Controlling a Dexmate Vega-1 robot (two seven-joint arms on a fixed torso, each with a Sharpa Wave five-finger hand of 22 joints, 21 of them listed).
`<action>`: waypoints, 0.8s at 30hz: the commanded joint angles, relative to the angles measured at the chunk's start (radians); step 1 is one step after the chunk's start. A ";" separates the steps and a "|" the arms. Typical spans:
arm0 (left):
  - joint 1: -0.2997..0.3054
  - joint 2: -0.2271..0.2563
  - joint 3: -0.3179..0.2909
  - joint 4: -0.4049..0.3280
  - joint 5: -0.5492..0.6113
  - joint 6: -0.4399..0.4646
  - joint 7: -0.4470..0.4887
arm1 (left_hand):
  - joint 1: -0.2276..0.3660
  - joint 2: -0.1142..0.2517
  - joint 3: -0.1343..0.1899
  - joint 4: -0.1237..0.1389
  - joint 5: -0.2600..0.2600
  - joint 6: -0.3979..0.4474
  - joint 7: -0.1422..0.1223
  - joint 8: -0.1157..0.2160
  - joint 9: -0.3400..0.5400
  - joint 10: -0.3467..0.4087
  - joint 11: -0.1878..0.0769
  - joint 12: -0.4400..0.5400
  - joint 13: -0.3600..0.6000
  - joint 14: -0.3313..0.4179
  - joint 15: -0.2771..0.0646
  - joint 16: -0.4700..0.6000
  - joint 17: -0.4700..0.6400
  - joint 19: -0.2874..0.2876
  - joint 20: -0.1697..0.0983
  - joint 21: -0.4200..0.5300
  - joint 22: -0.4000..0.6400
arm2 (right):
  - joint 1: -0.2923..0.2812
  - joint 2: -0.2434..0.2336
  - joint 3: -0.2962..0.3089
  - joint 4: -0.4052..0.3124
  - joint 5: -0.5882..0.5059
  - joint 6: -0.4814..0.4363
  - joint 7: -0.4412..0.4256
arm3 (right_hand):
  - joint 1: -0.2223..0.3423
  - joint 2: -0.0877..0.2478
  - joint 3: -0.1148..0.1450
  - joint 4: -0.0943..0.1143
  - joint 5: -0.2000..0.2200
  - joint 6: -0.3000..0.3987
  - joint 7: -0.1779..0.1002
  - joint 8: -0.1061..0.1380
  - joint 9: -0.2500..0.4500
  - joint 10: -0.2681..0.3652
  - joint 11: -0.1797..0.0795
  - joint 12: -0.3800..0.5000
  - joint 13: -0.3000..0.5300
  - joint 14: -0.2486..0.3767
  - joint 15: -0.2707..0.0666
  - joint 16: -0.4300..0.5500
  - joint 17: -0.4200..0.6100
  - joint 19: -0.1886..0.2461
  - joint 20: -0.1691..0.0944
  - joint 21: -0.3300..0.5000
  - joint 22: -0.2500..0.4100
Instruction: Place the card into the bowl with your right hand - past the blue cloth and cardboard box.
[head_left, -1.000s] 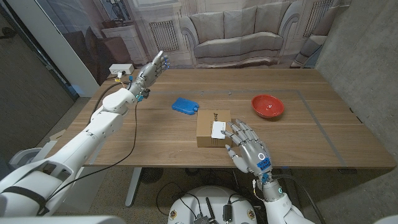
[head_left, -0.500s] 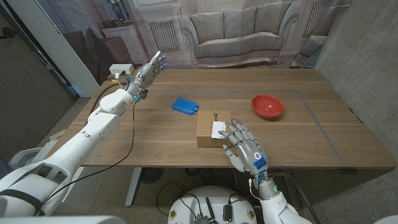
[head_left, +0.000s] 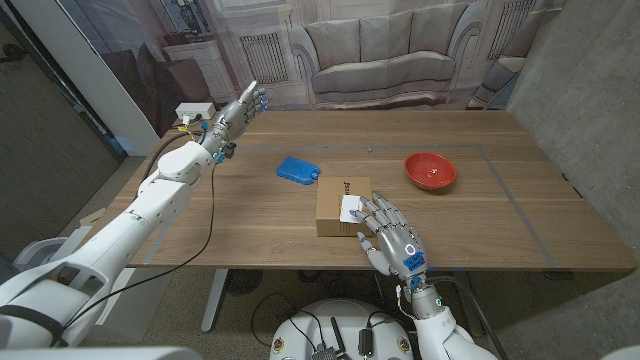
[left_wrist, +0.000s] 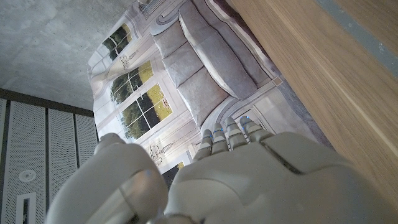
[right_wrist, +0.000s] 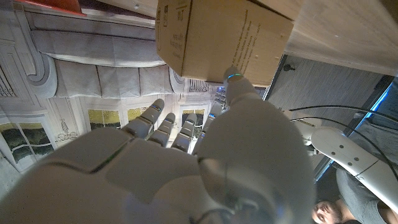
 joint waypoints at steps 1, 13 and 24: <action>0.024 0.015 -0.014 -0.028 -0.003 0.004 0.022 | 0.007 -0.001 -0.007 0.002 -0.003 -0.001 0.004 0.003 0.003 -0.004 -0.001 0.000 0.006 -0.008 0.001 0.004 0.003 -0.005 -0.037 0.000 0.005 | 0.013 -0.007 -0.008 0.009 0.011 -0.004 -0.001 | 0.003 0.006 -0.002 0.002 -0.003 -0.003 -0.003 0.011 0.003 0.008 -0.005 0.008 0.004 0.012 -0.072 0.007 0.002 0.004 -0.111 0.005 0.000; 0.055 0.030 -0.030 -0.062 -0.006 0.010 0.049 | 0.008 0.000 -0.009 0.002 -0.004 0.001 0.004 0.004 0.004 -0.003 -0.002 0.001 0.006 -0.007 0.001 0.005 0.004 -0.007 -0.036 0.000 0.005 | 0.022 -0.032 -0.004 0.004 0.019 0.009 0.019 | 0.001 0.012 -0.005 0.008 -0.006 -0.003 -0.003 0.015 0.006 0.013 -0.006 0.011 0.004 0.015 -0.070 0.009 0.004 0.007 -0.108 0.007 0.000; 0.060 0.029 -0.030 -0.074 -0.003 0.013 0.059 | 0.009 0.000 -0.010 0.002 -0.004 0.002 0.004 0.004 0.004 -0.002 -0.002 0.002 0.006 -0.006 0.000 0.005 0.004 -0.007 -0.035 0.000 0.005 | 0.033 -0.040 -0.004 0.010 0.023 0.029 0.028 | 0.001 0.019 -0.006 0.011 -0.010 -0.002 -0.003 0.018 0.008 0.018 -0.003 0.014 0.004 0.021 -0.067 0.011 0.006 0.010 -0.107 0.008 0.000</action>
